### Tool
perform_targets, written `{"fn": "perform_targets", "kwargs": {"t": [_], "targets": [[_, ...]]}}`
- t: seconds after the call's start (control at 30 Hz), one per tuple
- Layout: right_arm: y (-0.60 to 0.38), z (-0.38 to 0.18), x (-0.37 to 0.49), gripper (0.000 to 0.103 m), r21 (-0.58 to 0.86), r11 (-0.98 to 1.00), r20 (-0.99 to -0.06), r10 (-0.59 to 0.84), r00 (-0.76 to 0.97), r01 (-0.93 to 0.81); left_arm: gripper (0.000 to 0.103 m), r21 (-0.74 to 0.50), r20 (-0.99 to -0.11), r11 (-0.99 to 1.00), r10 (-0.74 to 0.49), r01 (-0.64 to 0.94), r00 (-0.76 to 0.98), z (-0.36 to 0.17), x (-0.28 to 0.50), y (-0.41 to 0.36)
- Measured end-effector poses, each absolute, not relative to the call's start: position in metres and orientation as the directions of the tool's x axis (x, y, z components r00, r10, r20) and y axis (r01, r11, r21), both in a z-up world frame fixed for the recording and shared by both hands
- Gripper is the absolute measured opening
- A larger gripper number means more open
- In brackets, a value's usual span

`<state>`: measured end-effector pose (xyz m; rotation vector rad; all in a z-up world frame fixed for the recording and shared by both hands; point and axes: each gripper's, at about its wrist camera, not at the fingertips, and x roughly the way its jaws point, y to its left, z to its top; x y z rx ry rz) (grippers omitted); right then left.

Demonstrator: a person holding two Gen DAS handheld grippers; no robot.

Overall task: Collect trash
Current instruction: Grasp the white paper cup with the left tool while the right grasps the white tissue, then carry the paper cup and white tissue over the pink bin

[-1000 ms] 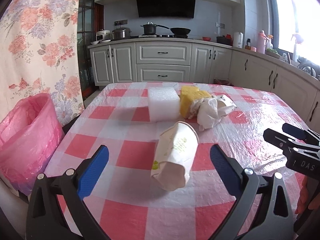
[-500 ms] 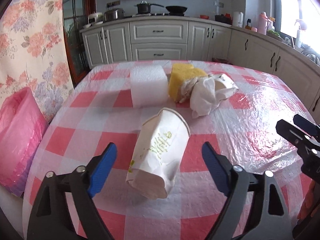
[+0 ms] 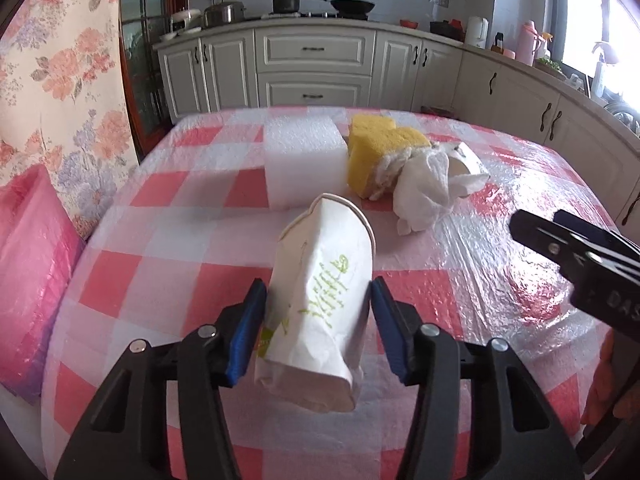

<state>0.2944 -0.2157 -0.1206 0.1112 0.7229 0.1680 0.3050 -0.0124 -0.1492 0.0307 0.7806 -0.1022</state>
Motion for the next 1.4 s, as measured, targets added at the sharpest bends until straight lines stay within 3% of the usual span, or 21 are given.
{"fn": "perform_targets", "kwargs": {"t": [0.33,0.53,0.7,0.87,1.4], "targets": [[-0.169,-0.128,0.327,0.074,0.161,0.966,-0.674,0.257,0.692,-0.202,0.051,-0.037,-0.659,0.999,-0.029,0.007,0.751,-0.139,0.29,0.034],[-0.148,-0.136,0.354,0.063,0.155,0.965,-0.706,0.259,0.66,-0.212,0.051,-0.036,-0.656,0.999,-0.038,0.02,0.754,-0.138,0.289,0.036],[-0.15,-0.14,0.363,0.04,0.167,0.971,-0.727,0.238,0.644,-0.171,0.051,-0.017,-0.646,0.999,-0.038,0.036,0.763,-0.138,0.284,0.026],[-0.156,-0.137,0.351,0.028,0.148,0.973,-0.709,0.229,0.667,-0.177,0.051,-0.019,-0.649,0.999,-0.035,0.029,0.76,-0.138,0.286,0.028],[-0.202,-0.13,0.294,0.026,0.163,0.977,-0.684,0.212,0.698,-0.137,0.051,0.007,-0.651,1.0,-0.007,0.015,0.759,-0.14,0.285,0.024]]}}
